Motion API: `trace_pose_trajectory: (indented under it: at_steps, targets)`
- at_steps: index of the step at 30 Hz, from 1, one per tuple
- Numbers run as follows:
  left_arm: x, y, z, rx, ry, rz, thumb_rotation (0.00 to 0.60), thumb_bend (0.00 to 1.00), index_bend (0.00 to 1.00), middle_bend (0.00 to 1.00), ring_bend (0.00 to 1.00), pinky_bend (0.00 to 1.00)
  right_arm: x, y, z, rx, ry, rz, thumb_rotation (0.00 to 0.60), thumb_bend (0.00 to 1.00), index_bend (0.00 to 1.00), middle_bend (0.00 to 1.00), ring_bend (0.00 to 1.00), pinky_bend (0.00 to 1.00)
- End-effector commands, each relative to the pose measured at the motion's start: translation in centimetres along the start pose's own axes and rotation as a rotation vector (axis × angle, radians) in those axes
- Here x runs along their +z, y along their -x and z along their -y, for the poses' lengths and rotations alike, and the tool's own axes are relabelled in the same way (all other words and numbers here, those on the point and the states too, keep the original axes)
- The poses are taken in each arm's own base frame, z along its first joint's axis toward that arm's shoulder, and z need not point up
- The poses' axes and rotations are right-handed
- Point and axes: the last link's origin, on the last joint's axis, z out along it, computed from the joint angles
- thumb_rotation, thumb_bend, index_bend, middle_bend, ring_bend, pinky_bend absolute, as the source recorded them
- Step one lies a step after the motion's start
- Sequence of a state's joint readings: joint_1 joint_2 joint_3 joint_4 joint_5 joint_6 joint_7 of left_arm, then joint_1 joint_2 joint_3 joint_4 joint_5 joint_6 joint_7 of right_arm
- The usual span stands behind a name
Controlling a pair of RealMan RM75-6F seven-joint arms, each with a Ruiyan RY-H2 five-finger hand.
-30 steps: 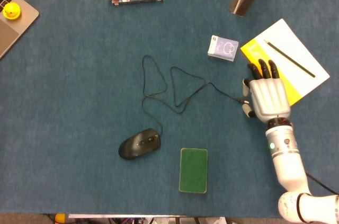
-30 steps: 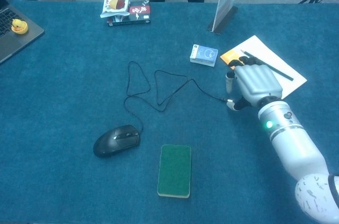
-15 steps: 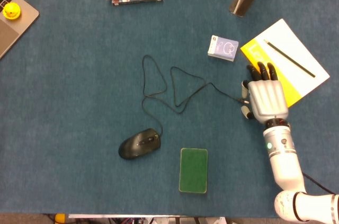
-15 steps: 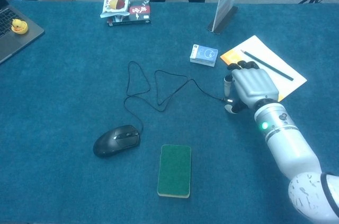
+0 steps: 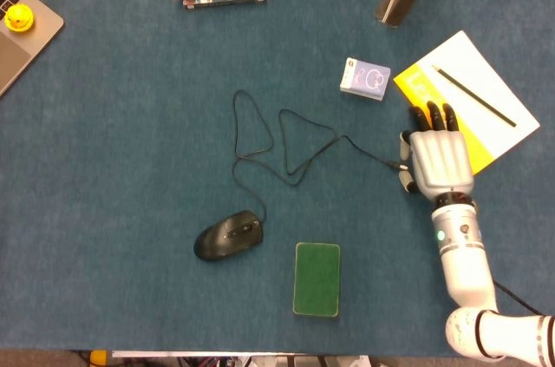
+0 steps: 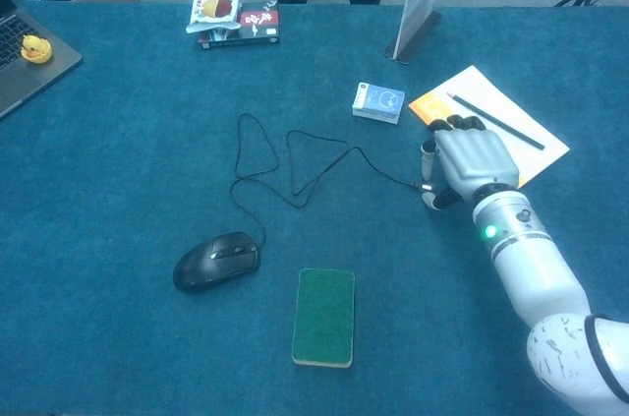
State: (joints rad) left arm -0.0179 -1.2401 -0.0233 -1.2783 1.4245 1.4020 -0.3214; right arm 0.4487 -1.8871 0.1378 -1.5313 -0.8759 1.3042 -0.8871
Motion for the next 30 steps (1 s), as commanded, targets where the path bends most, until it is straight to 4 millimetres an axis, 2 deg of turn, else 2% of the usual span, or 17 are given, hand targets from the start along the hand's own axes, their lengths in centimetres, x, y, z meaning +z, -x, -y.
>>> trace_pose_trajectory:
  at_steps: [1, 18, 26, 30]
  targets:
    - [0.0, 0.0, 0.1, -0.002, -0.002, 0.0, 0.6, 0.0, 0.28, 0.17, 0.21, 0.44, 0.1, 0.1, 0.1, 0.007, 0.0, 0.005, 0.6, 0.25, 0.55, 0.15, 0.0, 0.04]
    - [-0.1, 0.1, 0.1, -0.004, -0.002, 0.002, 0.6, 0.0, 0.28, 0.17, 0.21, 0.44, -0.1, -0.1, 0.1, 0.047, 0.008, -0.003, 0.6, 0.34, 0.62, 0.15, 0.0, 0.04]
    - [0.2, 0.0, -0.1, -0.001, 0.004, 0.0, 0.6, 0.0, 0.28, 0.17, 0.21, 0.44, -0.2, -2.8, -0.5, 0.11, -0.01, -0.108, 0.6, 0.35, 0.65, 0.15, 0.0, 0.04]
    - [0.7, 0.0, -0.3, 0.001, 0.01, 0.0, 0.6, 0.0, 0.28, 0.17, 0.21, 0.44, 0.4, -4.3, 0.0, 0.183, -0.076, -0.173, 0.6, 0.37, 0.65, 0.15, 0.0, 0.04]
